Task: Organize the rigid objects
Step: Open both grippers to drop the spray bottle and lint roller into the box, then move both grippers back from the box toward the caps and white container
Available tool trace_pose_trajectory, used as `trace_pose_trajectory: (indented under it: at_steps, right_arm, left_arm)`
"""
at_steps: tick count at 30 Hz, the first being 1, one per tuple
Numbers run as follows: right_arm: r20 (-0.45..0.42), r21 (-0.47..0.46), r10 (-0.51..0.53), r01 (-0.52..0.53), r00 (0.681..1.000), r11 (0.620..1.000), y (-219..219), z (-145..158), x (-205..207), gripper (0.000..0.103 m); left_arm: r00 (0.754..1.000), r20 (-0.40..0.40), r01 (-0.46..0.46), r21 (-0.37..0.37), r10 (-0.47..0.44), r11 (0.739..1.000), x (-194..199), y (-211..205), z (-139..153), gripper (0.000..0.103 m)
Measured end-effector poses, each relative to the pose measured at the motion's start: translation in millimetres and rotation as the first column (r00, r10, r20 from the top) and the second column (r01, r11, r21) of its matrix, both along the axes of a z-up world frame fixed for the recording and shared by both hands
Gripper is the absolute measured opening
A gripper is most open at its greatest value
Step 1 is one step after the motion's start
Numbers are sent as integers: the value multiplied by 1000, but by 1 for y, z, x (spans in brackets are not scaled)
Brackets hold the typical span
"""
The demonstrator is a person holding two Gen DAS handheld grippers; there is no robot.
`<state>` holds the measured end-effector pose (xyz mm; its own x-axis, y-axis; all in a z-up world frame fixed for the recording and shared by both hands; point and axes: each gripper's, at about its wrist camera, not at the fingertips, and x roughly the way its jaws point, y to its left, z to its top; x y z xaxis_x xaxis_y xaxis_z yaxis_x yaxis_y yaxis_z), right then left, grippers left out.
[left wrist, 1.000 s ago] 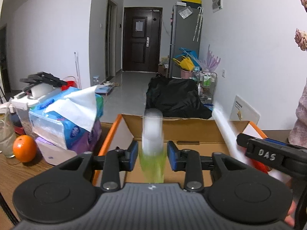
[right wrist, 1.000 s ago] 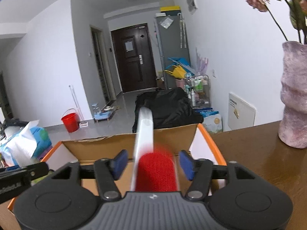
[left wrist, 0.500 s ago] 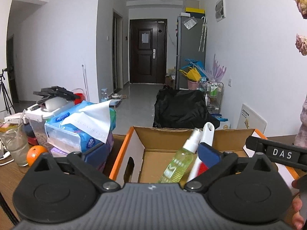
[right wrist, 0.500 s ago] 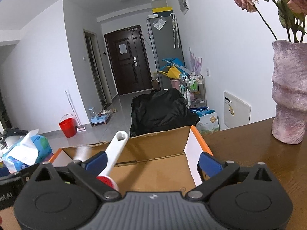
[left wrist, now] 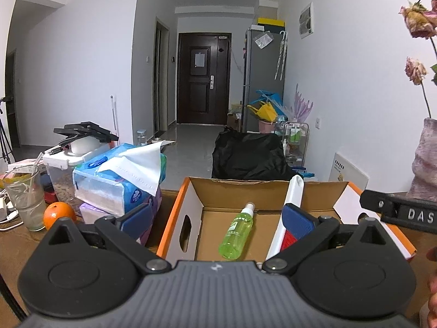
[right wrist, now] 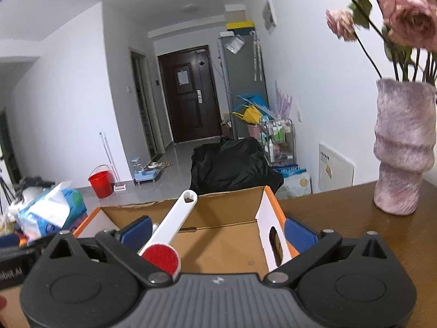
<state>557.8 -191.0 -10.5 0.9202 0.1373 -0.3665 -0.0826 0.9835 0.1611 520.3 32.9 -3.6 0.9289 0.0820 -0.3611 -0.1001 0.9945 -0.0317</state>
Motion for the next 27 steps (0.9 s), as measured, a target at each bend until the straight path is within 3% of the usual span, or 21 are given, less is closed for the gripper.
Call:
trace_pose_trajectory:
  at_steps: [7, 27]
  right_arm:
    - [24, -80, 27, -25, 999, 996, -4, -5, -30, 103]
    - [57, -136, 29, -21, 998, 990, -35, -25, -123, 103]
  left_arm:
    - [1000, 19, 10, 20, -10, 1000, -22, 3, -6, 103]
    - [999, -23, -32, 22, 32, 999, -91, 32, -25, 103]
